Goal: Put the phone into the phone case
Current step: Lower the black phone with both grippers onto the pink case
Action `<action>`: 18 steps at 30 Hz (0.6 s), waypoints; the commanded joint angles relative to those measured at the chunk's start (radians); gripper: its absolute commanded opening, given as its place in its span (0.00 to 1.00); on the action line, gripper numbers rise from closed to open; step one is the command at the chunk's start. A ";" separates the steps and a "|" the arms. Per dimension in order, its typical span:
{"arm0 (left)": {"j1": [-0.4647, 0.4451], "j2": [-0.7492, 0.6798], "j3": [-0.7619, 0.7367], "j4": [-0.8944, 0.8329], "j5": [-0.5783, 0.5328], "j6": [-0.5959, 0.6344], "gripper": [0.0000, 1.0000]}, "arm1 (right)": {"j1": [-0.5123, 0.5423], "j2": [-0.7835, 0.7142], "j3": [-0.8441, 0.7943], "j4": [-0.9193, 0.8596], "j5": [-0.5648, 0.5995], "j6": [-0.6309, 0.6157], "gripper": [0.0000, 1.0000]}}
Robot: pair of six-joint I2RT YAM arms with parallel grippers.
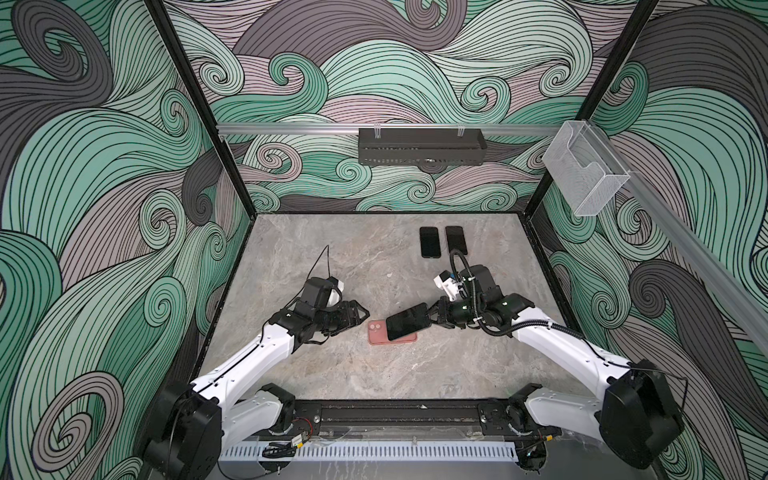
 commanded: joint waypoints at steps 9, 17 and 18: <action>-0.057 0.142 -0.028 0.088 -0.002 0.002 0.56 | 0.001 0.084 -0.066 0.264 -0.062 0.073 0.00; -0.108 0.216 -0.019 0.114 -0.054 -0.025 0.49 | 0.014 0.144 -0.062 0.306 -0.069 0.077 0.00; -0.111 0.224 -0.019 0.120 -0.058 -0.031 0.47 | 0.015 0.150 -0.064 0.310 -0.070 0.077 0.00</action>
